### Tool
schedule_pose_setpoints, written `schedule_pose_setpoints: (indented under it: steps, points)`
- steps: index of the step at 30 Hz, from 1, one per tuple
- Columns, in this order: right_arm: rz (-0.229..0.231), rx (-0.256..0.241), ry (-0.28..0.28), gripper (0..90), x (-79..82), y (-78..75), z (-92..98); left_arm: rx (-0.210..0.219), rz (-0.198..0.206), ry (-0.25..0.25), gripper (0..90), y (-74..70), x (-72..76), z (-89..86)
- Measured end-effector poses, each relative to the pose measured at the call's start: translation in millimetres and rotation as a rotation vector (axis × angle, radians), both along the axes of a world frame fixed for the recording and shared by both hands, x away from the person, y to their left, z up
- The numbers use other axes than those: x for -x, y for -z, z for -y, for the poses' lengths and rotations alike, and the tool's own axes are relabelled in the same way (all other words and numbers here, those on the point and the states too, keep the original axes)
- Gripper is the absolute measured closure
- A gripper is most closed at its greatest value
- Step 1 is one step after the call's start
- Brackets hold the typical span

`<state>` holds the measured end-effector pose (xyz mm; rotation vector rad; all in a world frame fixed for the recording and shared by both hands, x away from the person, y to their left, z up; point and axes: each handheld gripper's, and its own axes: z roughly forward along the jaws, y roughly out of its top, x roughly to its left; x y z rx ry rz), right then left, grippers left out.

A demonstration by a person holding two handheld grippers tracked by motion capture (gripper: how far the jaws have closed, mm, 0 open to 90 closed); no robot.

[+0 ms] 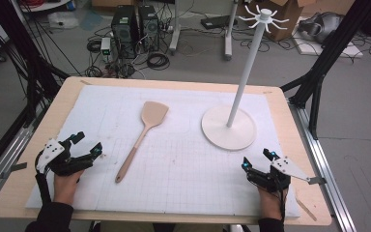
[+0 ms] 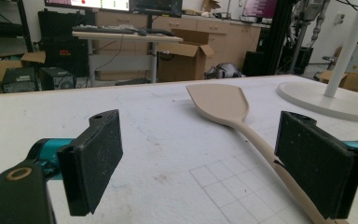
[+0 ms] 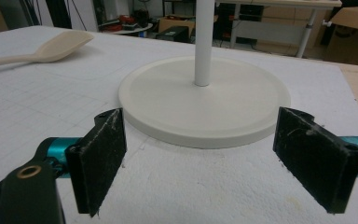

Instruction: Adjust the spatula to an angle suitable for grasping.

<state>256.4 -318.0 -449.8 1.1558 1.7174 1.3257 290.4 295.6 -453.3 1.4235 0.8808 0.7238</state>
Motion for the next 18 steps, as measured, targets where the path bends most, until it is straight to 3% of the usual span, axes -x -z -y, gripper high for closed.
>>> schedule_pose_setpoints:
  steps: [11,18]
  points:
    - [0.001,-0.004,-0.001,16.2,-0.7,0.0,1.5,-0.008,-0.019,-0.008,15.9,-0.6,-1.6,0.7]
    - [-0.003,-0.004,0.002,16.2,-0.3,0.0,0.7,0.009,-0.039,-0.022,15.7,-1.2,-3.5,0.2]
